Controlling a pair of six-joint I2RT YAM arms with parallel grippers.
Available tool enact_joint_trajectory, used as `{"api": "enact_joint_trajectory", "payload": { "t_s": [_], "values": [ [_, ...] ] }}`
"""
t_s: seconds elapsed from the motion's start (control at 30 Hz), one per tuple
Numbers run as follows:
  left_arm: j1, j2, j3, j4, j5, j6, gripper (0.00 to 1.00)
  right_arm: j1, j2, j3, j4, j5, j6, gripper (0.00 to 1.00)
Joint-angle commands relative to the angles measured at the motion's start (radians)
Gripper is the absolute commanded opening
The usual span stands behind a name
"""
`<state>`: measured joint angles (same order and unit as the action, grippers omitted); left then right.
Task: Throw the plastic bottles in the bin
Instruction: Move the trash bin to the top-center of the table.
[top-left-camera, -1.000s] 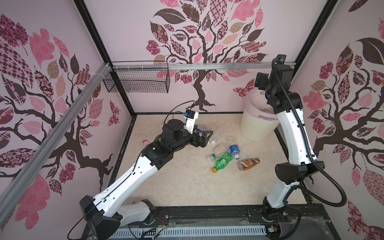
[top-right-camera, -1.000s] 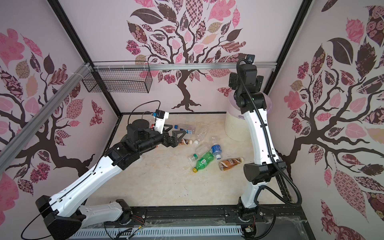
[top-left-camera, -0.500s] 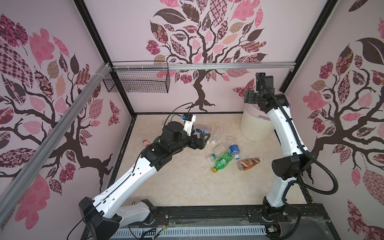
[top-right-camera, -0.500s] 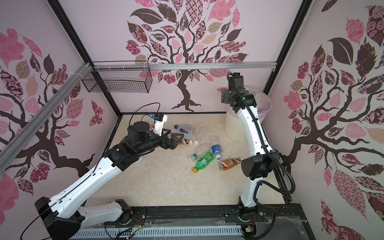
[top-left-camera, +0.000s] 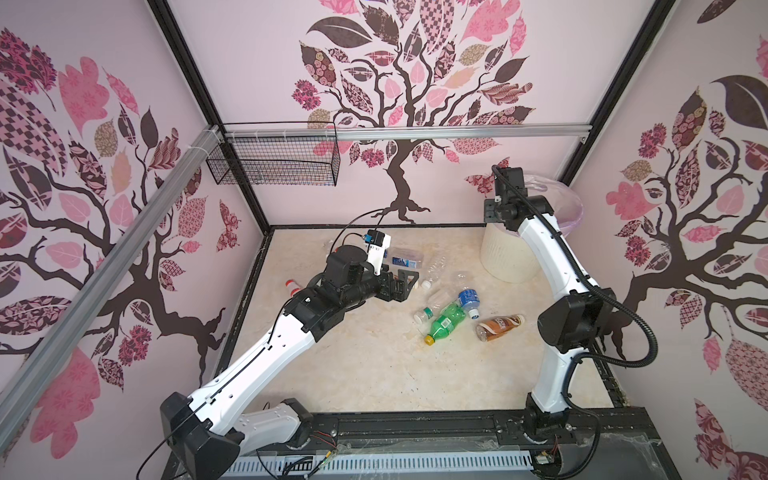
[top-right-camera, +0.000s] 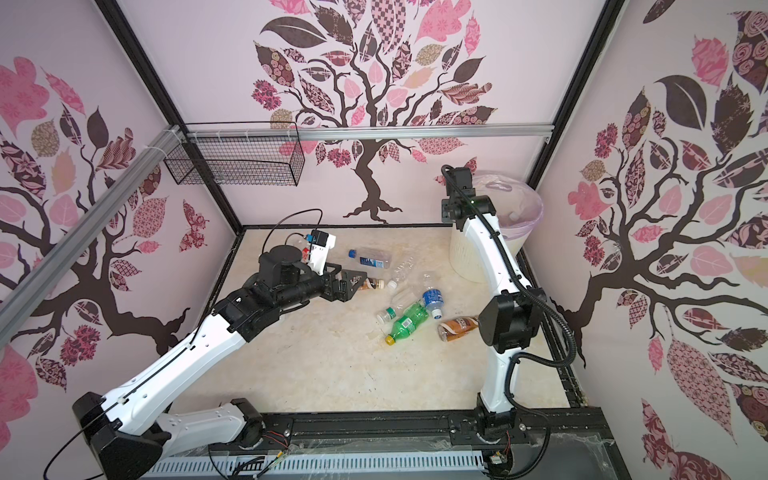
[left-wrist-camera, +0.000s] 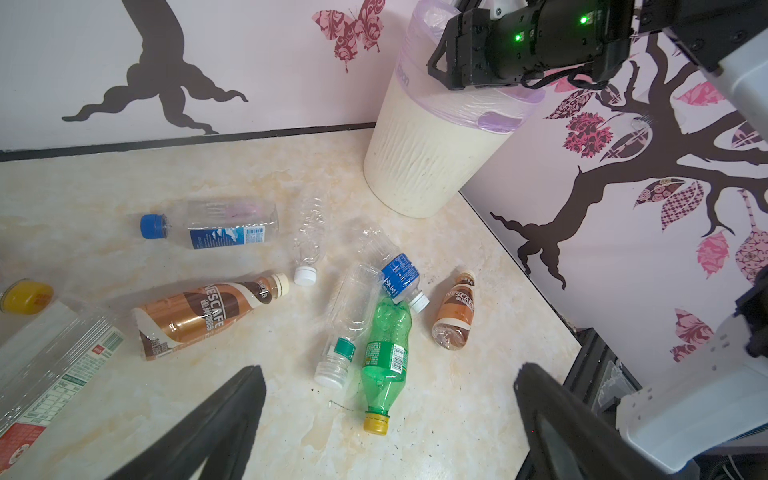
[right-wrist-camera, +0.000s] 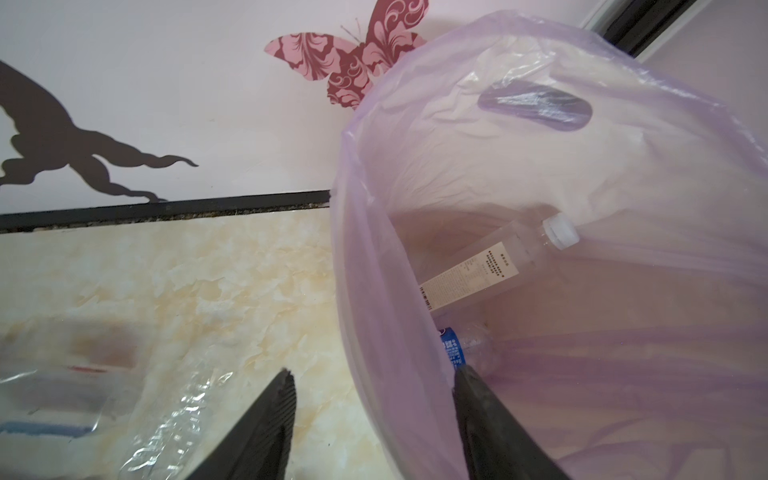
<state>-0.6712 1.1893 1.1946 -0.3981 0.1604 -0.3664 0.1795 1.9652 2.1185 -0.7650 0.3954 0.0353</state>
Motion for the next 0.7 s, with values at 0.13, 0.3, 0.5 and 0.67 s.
{"api": "enact_joint_trajectory", "payload": {
  "t_s": [0.13, 0.3, 0.5, 0.67],
  "values": [
    [0.013, 0.003, -0.030, 0.010, 0.018, 0.000, 0.98, 0.003, 0.076, 0.051, -0.049, -0.007, -0.035, 0.41],
    [0.014, -0.001, -0.030, 0.007, 0.018, -0.001, 0.98, 0.003, 0.079, 0.049, -0.053, -0.050, -0.045, 0.27],
    [0.015, -0.010, -0.023, -0.004, 0.007, 0.004, 0.98, 0.030, 0.091, 0.105, -0.053, -0.092, -0.046, 0.16],
    [0.014, -0.020, -0.017, -0.013, -0.002, 0.009, 0.98, 0.056, 0.130, 0.167, -0.064, -0.110, -0.058, 0.07]
  ]
}}
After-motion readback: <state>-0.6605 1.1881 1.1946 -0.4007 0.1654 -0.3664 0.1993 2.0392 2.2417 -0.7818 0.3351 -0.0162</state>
